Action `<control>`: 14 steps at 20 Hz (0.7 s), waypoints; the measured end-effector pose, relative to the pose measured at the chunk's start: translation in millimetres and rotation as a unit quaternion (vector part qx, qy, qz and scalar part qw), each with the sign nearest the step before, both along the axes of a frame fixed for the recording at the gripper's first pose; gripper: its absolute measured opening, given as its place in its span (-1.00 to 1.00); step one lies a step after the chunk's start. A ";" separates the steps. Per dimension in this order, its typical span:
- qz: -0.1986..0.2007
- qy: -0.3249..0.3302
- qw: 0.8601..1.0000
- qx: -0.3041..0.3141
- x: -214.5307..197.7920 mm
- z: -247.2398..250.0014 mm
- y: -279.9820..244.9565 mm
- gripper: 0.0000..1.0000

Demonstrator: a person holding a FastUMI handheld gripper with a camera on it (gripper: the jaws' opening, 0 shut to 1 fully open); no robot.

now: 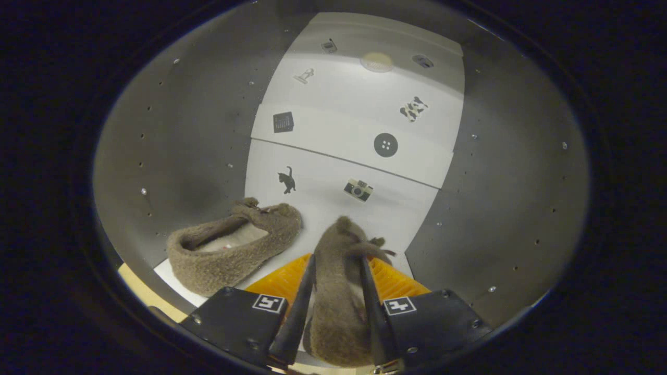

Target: Open the shoe cabinet door, grab the shoes and put them into the shoe cabinet, then close the shoe cabinet door.

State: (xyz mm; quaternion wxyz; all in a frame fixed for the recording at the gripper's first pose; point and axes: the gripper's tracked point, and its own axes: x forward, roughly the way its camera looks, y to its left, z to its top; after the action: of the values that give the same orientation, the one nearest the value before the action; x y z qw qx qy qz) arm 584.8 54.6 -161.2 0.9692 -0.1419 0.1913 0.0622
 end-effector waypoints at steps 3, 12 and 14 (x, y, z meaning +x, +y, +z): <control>-0.018 -0.032 0.999 0.004 -20.6 25.6 -0.9 0.56; -0.031 -0.124 0.990 0.059 -190.4 126.7 12.6 0.98; -0.031 -0.124 0.989 0.074 -238.8 149.6 16.3 1.00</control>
State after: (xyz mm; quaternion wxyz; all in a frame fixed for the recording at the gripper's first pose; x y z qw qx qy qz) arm 346.0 70.9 -11.6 0.9947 -0.0705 0.0686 0.0282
